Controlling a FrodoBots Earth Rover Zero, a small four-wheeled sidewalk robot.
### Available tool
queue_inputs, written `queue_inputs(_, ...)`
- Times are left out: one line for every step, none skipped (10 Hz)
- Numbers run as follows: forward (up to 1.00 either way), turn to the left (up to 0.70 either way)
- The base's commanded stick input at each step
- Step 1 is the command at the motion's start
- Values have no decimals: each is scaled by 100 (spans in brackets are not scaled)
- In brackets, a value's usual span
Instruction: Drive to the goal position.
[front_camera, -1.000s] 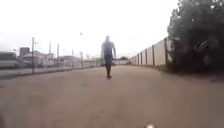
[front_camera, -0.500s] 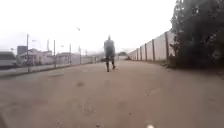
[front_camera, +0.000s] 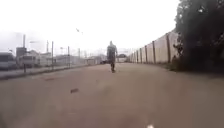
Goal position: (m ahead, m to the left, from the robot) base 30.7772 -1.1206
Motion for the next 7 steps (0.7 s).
queue_inputs(70,0)
queue_inputs(70,0)
queue_inputs(70,0)
queue_inputs(70,0)
queue_inputs(70,0)
queue_inputs(70,0)
queue_inputs(70,0)
